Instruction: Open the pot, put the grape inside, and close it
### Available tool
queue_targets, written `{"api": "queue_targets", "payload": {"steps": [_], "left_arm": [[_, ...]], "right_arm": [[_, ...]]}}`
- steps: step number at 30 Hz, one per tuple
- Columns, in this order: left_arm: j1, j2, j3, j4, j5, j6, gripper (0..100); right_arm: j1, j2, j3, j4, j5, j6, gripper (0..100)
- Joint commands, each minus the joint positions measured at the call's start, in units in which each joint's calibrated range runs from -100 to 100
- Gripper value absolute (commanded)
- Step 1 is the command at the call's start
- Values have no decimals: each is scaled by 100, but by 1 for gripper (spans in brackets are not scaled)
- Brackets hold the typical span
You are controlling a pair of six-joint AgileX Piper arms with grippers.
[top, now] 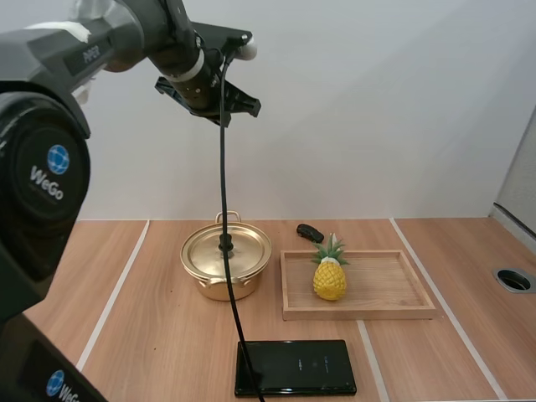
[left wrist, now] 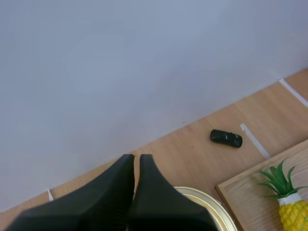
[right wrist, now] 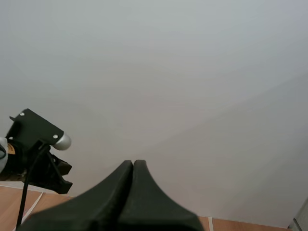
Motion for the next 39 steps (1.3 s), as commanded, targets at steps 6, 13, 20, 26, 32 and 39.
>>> {"api": "queue_targets", "payload": {"steps": [6,13,20,26,32,39], "left_arm": [[-9,-744,-502,412,-487,-621,1],[136,-1532,-519,738,-1552,-1100,1],[522,-2332,-506,738,-2410,-1267,1],[557,-3104,-30,362,-3001,-1270,0],[557,-4010,957,-323,-4007,-656,0],[557,-4869,2001,-389,-4716,-535,0]], "right_arm": [[-22,-46,-18,-41,-207,11,0],[-22,-46,-18,-41,-554,11,0],[-22,-46,-18,-1,-983,19,0],[-22,-57,-18,104,-1368,263,0],[-22,-68,-18,265,-1373,263,0],[-22,-369,594,262,-2051,263,0]]}}
